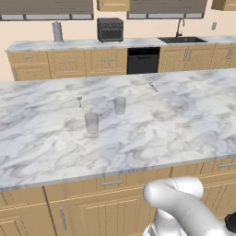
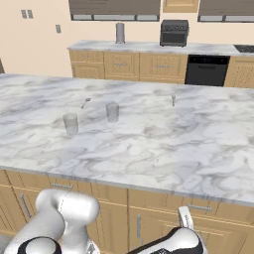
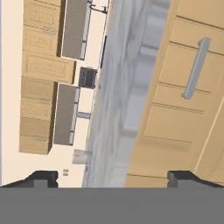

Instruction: Take the tongs from the drawer on the right and place them on the dining counter next to the tray containing the hot dog.

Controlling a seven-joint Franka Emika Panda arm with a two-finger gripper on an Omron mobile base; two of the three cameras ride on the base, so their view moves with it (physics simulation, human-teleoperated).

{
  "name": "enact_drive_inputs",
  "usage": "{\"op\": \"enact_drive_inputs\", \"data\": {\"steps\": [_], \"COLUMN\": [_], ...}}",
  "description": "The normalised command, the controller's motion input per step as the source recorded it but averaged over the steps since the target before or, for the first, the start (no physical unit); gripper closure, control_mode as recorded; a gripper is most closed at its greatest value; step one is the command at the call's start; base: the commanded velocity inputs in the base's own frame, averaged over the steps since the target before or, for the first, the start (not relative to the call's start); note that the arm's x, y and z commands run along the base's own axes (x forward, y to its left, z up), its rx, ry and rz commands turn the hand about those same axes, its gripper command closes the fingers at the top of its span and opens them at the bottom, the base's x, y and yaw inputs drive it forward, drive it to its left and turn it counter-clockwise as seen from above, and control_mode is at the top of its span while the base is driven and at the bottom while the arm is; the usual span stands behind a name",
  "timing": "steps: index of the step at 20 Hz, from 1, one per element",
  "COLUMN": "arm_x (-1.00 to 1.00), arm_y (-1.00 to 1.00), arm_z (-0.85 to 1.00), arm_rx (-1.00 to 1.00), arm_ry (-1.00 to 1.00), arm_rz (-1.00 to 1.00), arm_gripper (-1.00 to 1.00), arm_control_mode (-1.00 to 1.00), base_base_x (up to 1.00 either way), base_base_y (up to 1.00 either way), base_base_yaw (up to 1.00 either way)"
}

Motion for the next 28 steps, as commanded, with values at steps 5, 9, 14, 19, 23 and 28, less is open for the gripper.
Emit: {"op": "enact_drive_inputs", "data": {"steps": [5,9,14,19,23,28], "arm_x": [0.0,0.0,0.0,0.01,0.1,0.19], "arm_y": [-0.1,-0.15,-0.07,-0.01,0.0,-0.06], "arm_z": [-0.21,-0.07,-0.05,-0.11,-0.13,-0.17], "arm_rx": [0.09,0.17,0.11,0.08,0.05,0.01], "arm_ry": [-0.04,-0.01,0.0,0.0,0.0,0.0], "arm_rz": [-0.01,-0.02,-0.02,-0.01,-0.01,-0.01], "arm_gripper": [-1.0,-1.0,-1.0,-1.0,-1.0,-1.0], "arm_control_mode": [-1.0,-1.0,-1.0,-1.0,-1.0,-1.0], "base_base_x": [0.0,0.0,0.0,0.0,0.0,0.0], "base_base_y": [0.0,0.0,0.0,0.0,0.0,0.0], "base_base_yaw": [0.0,0.0,0.0,0.0,0.0,0.0]}}
